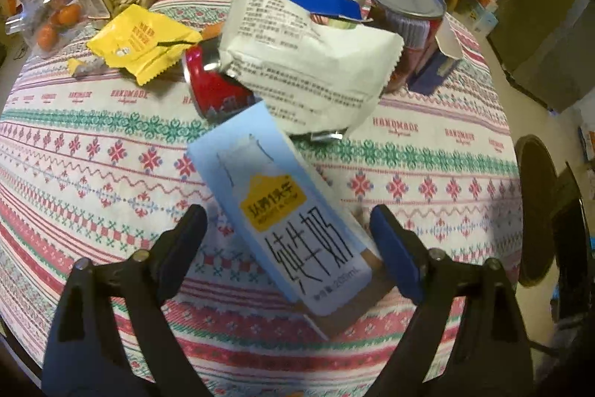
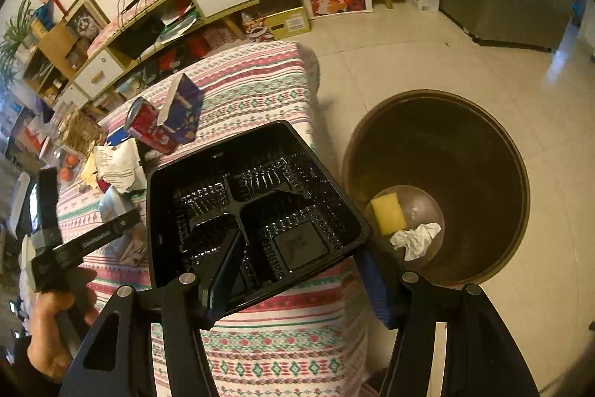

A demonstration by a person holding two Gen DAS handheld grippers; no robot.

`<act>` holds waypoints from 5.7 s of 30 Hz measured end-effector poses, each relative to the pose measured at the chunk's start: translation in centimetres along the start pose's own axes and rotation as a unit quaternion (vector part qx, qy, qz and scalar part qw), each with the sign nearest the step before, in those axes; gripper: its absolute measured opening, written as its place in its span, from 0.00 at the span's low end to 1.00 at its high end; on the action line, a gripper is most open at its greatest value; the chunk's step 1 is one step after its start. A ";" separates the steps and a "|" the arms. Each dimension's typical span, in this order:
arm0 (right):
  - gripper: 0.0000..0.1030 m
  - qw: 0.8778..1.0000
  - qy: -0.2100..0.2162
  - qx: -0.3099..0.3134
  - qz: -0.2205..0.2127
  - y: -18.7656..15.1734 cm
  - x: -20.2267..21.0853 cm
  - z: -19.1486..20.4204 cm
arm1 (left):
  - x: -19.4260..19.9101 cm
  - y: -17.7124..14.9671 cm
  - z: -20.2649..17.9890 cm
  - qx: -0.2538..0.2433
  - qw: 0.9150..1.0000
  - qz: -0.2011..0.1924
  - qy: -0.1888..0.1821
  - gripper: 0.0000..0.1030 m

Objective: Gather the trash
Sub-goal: 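Grasp the milk carton with the left tool while the right tool holds the tray, then drop the milk carton into the bin with the left tool while the right tool drops the tray, then move the right tool back to the table and reach toward the white wrapper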

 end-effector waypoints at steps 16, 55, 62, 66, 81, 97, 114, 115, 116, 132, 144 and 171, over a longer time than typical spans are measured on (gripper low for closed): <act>0.60 0.999 -0.004 0.000 -0.040 0.4 1.9 0.9 | 5.5 -2.8 3.0 -0.048 0.995 -0.009 -0.085 0.52; 0.60 0.990 -0.090 -0.065 -0.092 -0.5 6.5 -9.9 | 11.7 -2.8 -16.5 -0.192 0.955 -0.103 -0.200 0.51; 0.60 0.984 -0.114 -0.109 -0.086 -1.4 6.7 -14.8 | 10.1 -3.3 -23.5 -0.229 0.939 -0.100 -0.236 0.51; 0.60 0.981 -0.122 -0.130 -0.080 -1.9 6.6 -16.7 | 7.9 -3.7 -26.6 -0.244 0.935 -0.092 -0.243 0.51; 0.60 0.978 -0.125 -0.153 -0.069 -2.3 5.9 -18.9 | 7.1 -3.5 -27.6 -0.236 0.934 -0.091 -0.253 0.82; 0.60 0.982 -0.139 -0.119 -0.041 -2.2 3.3 -16.4 | 10.2 -4.3 -15.6 -0.204 0.952 -0.080 -0.214 0.84; 0.75 0.982 -0.148 -0.111 -0.049 -0.4 2.9 -12.6 | 11.9 -1.3 -2.8 -0.158 0.972 -0.099 -0.141 0.85; 0.75 0.982 -0.147 -0.109 -0.049 -0.3 2.9 -12.2 | 12.0 -1.3 -2.1 -0.154 0.973 -0.099 -0.139 0.85; 0.75 0.982 -0.145 -0.106 -0.050 -0.2 2.9 -11.6 | 11.9 -1.2 -1.4 -0.151 0.974 -0.099 -0.137 0.85; 0.78 0.990 -0.093 -0.071 -0.079 2.6 2.1 -1.2 | 12.1 2.0 7.8 -0.095 0.986 -0.122 -0.060 0.85; 0.79 0.997 -0.045 0.028 -0.058 3.5 -4.5 11.5 | 9.7 3.8 12.8 -0.040 0.993 -0.106 -0.037 0.85; 0.31 0.995 0.016 0.098 -0.013 2.5 -13.5 19.9 | 8.2 3.9 15.7 -0.008 0.996 -0.082 -0.026 0.85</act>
Point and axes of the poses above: each gripper's, at about its wrist camera, not at the fingertips, and x roughly against the way its jaws point, z to its left, y to its top, the point moved 6 cm from there along -x, roughly the way its jaws point, and after that the axes turned 6 degrees about -z, right-handed, at the moved point
